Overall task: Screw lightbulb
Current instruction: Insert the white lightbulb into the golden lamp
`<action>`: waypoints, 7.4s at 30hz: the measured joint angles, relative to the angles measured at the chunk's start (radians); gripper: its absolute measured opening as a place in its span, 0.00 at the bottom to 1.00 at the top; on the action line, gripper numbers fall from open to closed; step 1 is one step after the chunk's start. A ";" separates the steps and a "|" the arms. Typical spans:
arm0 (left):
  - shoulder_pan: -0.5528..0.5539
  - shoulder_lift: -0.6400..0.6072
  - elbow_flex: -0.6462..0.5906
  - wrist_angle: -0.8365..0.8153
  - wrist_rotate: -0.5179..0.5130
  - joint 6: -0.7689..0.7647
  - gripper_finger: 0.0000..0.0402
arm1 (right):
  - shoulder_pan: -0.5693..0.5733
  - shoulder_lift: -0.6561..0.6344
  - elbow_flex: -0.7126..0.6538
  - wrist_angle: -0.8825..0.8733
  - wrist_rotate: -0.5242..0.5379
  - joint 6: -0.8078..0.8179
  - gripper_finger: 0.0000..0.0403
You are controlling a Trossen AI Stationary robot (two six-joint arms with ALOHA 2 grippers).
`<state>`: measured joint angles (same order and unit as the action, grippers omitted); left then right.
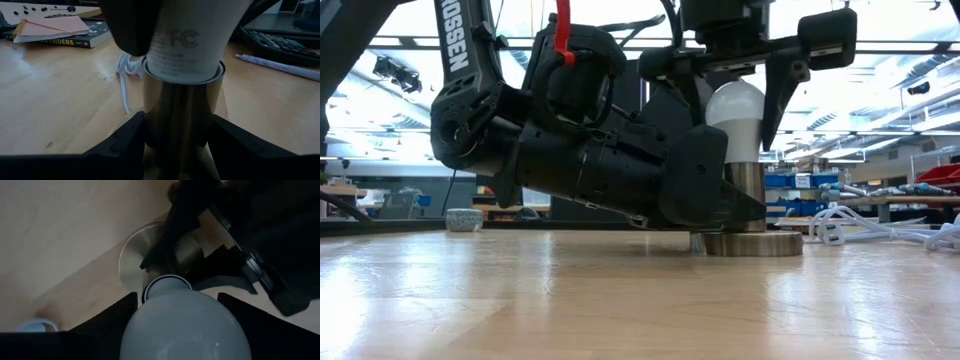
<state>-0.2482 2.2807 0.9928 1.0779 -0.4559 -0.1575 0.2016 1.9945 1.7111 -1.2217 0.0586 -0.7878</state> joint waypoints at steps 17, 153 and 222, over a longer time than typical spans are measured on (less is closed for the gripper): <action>-0.003 0.000 0.000 -0.001 0.009 -0.001 0.48 | 0.016 0.000 0.000 0.039 -0.027 0.583 0.68; -0.053 -0.002 0.003 -0.056 -0.163 -0.053 0.53 | 0.343 -0.314 -0.972 1.437 0.849 1.378 0.81; -0.055 0.000 0.001 -0.060 -0.134 -0.056 0.53 | 0.427 -0.409 -0.983 1.110 0.816 1.770 0.73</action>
<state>-0.3031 2.2807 0.9937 1.0178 -0.5903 -0.2137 0.6285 1.5859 0.7280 -0.1117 0.8741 0.9820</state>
